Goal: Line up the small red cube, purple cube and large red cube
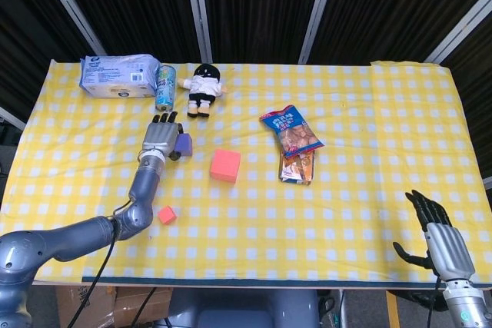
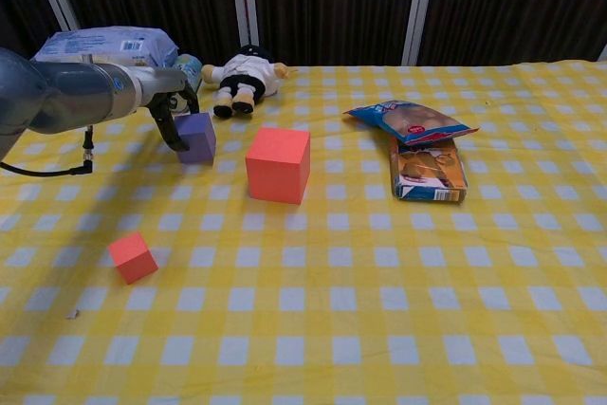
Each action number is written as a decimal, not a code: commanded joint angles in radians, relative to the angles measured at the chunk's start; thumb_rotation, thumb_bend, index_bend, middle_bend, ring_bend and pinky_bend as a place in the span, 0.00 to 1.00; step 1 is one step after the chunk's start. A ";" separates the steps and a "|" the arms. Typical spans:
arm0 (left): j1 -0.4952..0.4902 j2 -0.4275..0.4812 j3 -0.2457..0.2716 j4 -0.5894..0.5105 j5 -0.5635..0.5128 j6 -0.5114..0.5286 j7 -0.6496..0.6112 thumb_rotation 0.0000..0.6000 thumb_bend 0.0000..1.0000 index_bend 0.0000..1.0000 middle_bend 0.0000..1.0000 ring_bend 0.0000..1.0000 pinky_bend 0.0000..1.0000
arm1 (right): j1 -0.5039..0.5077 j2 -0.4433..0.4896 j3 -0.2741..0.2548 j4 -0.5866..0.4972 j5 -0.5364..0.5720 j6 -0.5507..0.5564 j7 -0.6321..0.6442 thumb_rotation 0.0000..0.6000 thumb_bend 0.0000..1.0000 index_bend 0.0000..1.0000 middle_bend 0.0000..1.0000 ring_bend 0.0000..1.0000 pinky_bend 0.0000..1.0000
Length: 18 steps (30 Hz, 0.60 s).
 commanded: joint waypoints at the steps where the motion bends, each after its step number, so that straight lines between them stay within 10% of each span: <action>1: 0.038 0.071 0.023 -0.131 0.067 0.023 -0.035 1.00 0.37 0.44 0.00 0.00 0.00 | 0.000 -0.002 0.000 0.000 -0.002 0.001 -0.003 1.00 0.35 0.00 0.00 0.00 0.00; 18: 0.019 0.064 0.072 -0.219 0.126 0.047 -0.053 1.00 0.37 0.44 0.00 0.00 0.00 | -0.003 -0.006 0.002 0.004 -0.013 0.014 0.002 1.00 0.34 0.00 0.00 0.00 0.00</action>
